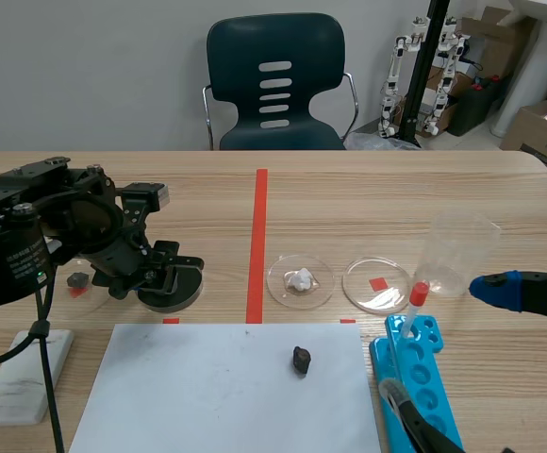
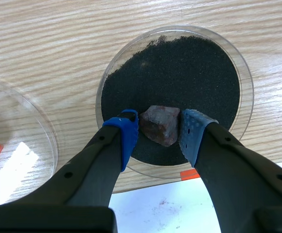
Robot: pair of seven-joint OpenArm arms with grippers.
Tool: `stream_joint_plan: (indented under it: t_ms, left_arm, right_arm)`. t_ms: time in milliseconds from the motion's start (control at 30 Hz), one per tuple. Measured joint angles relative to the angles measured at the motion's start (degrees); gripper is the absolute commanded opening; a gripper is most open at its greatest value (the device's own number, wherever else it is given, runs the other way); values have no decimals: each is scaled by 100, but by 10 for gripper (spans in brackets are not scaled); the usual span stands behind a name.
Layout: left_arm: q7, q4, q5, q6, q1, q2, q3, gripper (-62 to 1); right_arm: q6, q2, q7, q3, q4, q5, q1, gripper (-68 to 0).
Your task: Lower the mineral onto the iron filings and hold still
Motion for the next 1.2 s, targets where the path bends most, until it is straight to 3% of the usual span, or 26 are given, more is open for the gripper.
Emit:
stream_joint_plan:
  t_ms: [133,300,533,800,1033,1200]
  left_arm:
    - [44,197,-4,0,68,-48,0,-496]
    - [-63,1259,-212,-2,455,-411,0,-496]
    - [-914,3248,-922,-4,1539,-1202,-7,-496]
    - [-1709,5451,-1700,-22,3314,-2483,-153,-496]
    - [-2555,6953,-1668,-251,5307,-3327,-1211,-496]
    - [-3032,7584,-1456,-625,6717,-3368,-2267,-496]
  right_arm:
    - [0,0,0,0,0,0,0,-37]
    - [2,0,0,0,0,0,0,-37]
    - [0,0,0,0,0,0,0,-37]
    - [0,0,0,0,0,2,0,-37]
    - [0,0,0,0,0,2,0,-37]
    - [0,0,0,0,0,0,0,-37]
